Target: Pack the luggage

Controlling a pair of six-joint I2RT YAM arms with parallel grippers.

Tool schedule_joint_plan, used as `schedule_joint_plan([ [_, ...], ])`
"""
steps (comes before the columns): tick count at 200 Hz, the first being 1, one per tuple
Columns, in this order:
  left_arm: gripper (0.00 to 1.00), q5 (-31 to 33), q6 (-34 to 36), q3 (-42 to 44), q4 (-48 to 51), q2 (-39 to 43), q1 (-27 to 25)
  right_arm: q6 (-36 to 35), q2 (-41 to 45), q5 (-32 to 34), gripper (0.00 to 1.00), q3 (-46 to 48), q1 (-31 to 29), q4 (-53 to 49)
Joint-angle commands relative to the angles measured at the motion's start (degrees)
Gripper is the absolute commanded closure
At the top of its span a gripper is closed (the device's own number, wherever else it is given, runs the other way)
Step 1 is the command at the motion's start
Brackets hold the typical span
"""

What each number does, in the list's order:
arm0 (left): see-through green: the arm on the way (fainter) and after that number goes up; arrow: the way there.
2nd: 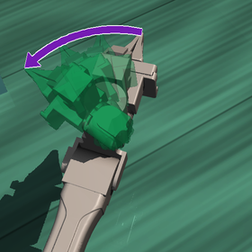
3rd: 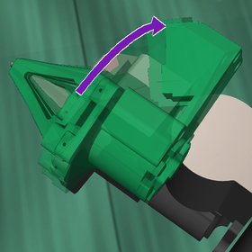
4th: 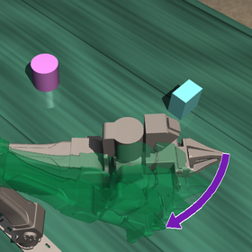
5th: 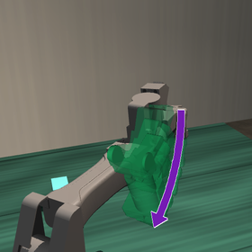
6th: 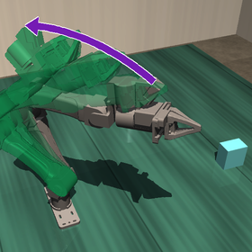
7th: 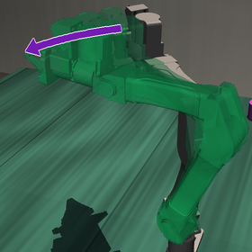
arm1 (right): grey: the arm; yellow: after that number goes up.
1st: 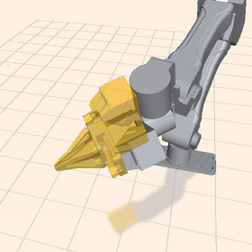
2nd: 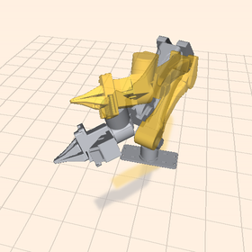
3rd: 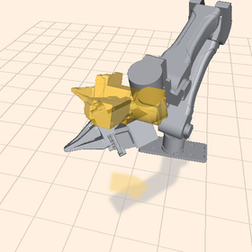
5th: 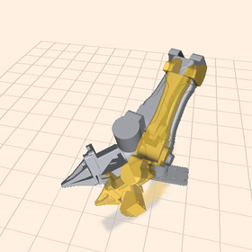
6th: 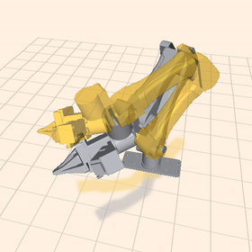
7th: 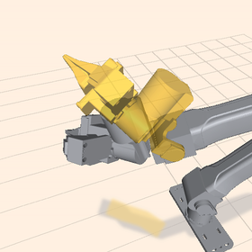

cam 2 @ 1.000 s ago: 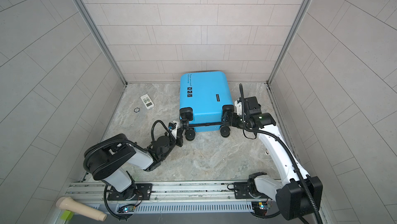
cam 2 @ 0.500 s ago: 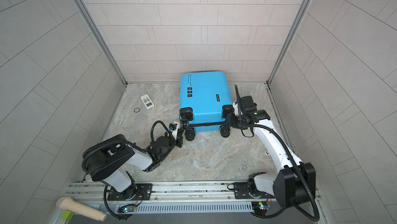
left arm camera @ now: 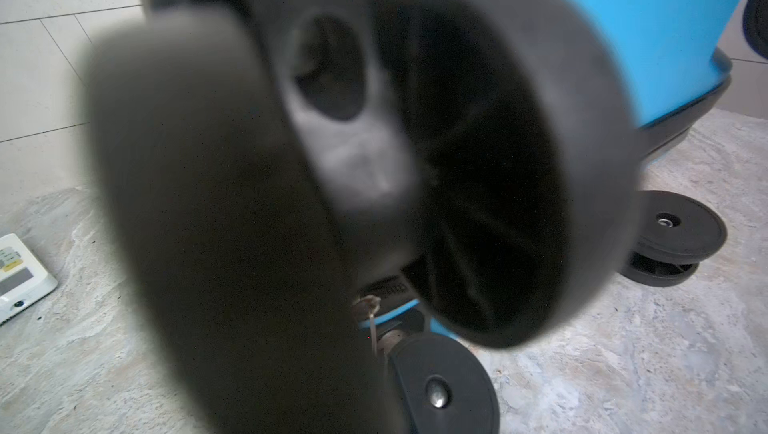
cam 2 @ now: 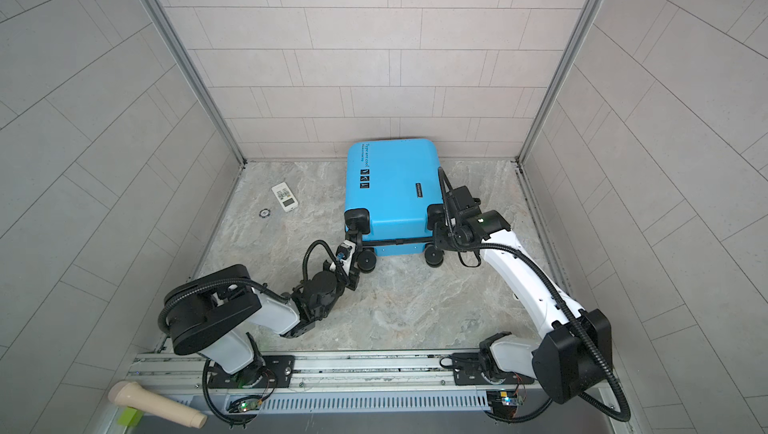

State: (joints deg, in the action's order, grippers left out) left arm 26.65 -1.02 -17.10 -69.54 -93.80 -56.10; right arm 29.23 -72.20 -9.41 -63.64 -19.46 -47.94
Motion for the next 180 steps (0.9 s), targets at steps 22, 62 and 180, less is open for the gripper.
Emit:
schedule_joint_plan([
  [22, 1.0, -10.2, 2.5, -7.8, -7.2, -1.1, -6.1, 0.6, -1.7, -9.0, 1.0, -2.9, -6.2, 5.4],
  [62, 1.0, -11.3, 1.7, -12.2, -7.3, -4.5, -8.8, -0.5, -2.3, -9.5, 1.0, -5.5, -7.3, 3.7],
  [180, 1.0, -6.6, 1.7, -18.7, -7.0, -7.4, -13.3, -2.8, -2.9, -9.3, 1.0, -5.2, -8.1, 1.7],
])
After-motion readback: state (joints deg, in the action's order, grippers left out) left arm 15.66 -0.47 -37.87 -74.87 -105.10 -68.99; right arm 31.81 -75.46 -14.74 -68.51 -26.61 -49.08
